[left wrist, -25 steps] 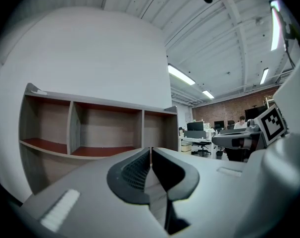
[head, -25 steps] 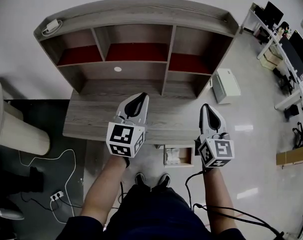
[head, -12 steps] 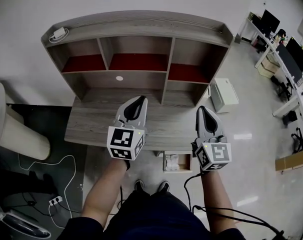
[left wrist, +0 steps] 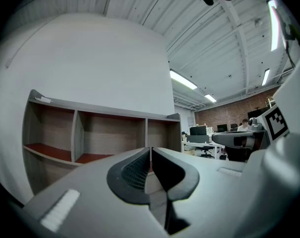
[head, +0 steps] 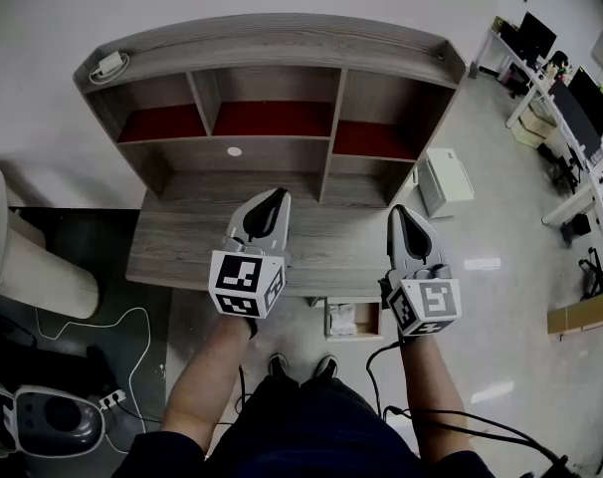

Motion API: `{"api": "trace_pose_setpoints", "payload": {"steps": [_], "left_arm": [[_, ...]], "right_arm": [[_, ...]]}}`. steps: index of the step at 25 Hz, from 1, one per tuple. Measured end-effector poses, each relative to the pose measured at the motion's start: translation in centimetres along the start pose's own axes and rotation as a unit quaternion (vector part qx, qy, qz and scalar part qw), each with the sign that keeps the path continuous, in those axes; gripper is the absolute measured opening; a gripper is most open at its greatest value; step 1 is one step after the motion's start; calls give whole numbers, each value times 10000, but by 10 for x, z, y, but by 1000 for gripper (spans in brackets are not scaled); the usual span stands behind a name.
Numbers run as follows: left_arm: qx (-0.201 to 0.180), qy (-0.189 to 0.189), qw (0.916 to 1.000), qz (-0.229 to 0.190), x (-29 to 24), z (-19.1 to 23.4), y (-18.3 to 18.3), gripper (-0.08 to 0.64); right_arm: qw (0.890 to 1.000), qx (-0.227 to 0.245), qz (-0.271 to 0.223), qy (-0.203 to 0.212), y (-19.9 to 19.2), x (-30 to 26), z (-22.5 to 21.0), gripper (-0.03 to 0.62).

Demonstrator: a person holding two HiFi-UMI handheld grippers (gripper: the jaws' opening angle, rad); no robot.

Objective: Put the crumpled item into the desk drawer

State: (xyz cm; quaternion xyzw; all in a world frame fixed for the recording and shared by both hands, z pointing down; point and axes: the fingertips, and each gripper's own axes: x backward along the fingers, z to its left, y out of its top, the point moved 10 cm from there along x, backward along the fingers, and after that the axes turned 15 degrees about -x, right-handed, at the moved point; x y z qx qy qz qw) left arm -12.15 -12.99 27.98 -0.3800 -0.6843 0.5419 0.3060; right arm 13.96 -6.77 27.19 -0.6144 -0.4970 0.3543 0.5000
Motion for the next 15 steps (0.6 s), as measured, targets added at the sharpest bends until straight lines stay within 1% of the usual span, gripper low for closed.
{"api": "trace_pose_setpoints", "payload": {"steps": [15], "left_arm": [[33, -71, 10000, 62, -3, 12, -10, 14]], "right_arm": [[9999, 26, 13, -103, -4, -7, 4, 6]]}}
